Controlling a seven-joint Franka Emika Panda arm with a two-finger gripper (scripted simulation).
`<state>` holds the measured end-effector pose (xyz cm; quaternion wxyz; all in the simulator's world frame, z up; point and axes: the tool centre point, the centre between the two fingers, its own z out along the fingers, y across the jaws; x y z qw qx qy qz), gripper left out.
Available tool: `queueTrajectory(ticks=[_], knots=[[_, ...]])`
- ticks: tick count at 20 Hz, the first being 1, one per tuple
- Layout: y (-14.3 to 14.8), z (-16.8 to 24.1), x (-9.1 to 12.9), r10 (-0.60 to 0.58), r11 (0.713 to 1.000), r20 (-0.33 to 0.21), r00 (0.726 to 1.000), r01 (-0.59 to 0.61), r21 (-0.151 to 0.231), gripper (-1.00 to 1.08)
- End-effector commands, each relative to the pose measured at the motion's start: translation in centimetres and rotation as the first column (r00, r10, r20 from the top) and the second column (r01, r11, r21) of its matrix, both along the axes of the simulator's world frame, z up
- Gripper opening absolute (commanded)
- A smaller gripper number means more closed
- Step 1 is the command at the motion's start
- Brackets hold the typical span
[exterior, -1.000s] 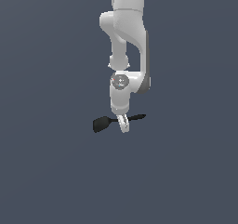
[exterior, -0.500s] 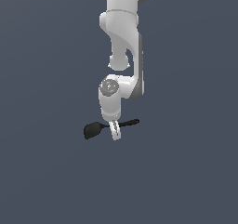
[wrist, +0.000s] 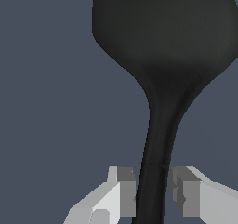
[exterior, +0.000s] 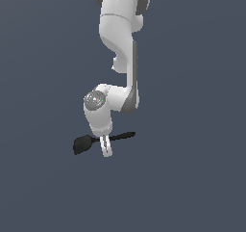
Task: Pick up the object and move it to a goal position.
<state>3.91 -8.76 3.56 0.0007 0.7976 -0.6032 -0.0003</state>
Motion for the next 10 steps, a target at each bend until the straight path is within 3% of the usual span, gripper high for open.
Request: queueTrajectory(ticks=[1,10], knots=[[-1.0,0.3,1.2,0.001,1.0,0.001,1.0,-0.001,0.0,-1.0],[-3.0,0.6,3.5,0.001,1.0,0.001,1.0,-0.001,0.0,-1.0]])
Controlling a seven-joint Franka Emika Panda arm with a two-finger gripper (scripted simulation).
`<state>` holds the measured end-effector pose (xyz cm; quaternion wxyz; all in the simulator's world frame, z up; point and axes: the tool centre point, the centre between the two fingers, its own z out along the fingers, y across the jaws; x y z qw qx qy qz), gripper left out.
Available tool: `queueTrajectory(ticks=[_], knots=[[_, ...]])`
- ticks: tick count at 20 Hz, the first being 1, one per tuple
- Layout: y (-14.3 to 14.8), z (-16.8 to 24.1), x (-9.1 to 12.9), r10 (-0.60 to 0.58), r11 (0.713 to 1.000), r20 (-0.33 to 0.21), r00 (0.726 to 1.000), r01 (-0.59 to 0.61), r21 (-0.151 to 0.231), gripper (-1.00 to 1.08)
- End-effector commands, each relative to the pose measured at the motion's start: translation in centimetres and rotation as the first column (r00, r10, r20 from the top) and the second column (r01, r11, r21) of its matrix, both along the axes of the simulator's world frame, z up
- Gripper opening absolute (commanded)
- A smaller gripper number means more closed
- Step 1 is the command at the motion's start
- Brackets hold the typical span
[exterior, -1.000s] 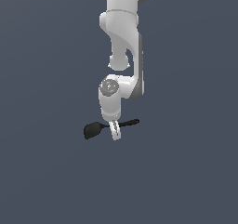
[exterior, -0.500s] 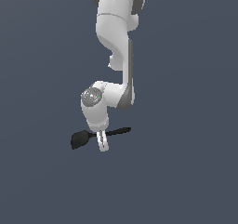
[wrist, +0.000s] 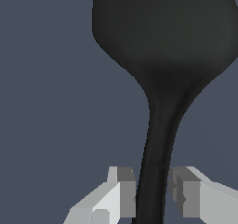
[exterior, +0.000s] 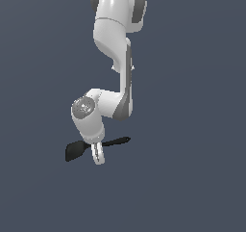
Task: Pick up the object and move it to a goal position.
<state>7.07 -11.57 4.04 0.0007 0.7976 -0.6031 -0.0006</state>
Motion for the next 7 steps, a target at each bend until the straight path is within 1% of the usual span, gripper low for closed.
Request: queueTrajectory(ticks=[1,7], knots=[[-0.33,0.17,0.51,0.001,1.0,0.002,1.0,-0.001,0.0,-1.0],[-0.58,0.2,0.85,0.0,1.0,0.002,1.0,0.0,0.0,-1.0]])
